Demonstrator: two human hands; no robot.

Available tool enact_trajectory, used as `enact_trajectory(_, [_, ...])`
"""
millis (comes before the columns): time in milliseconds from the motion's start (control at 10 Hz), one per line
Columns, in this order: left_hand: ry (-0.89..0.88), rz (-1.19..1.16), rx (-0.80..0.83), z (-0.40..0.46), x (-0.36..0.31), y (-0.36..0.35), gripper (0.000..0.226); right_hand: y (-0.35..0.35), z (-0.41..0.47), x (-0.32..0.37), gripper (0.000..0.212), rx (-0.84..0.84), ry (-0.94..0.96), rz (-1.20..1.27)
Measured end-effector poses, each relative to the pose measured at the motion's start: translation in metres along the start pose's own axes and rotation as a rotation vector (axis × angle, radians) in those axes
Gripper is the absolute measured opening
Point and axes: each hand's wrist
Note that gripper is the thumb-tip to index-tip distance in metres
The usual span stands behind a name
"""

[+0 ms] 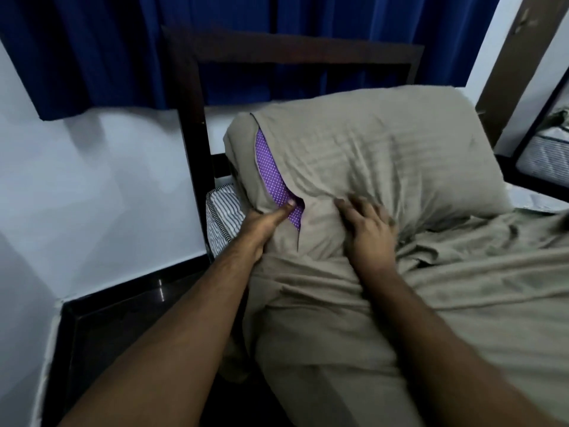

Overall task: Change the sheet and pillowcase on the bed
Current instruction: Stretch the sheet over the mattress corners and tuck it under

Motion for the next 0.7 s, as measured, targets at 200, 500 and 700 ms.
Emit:
enact_trajectory(200, [0.004, -0.063, -0.053, 0.034, 0.011, 0.005, 0.039, -0.022, -0.029, -0.056, 0.059, 0.025, -0.584, 0.829])
enact_trajectory(500, [0.051, -0.043, 0.112, 0.051, -0.042, -0.036, 0.034, -0.012, 0.006, -0.047, 0.071, 0.219, -0.239, 2.27])
enact_trajectory(700, [-0.199, 0.035, 0.299, 0.015, -0.148, -0.13, 0.03, 0.011, 0.009, -0.066, 0.084, 0.084, -0.212, 2.365])
Point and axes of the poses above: each hand's wrist, its own z-axis towards the middle knuckle, its own y-axis out of the back of the hand, x = y × z, and after that the axes turned 14 degrees about x, right-handed
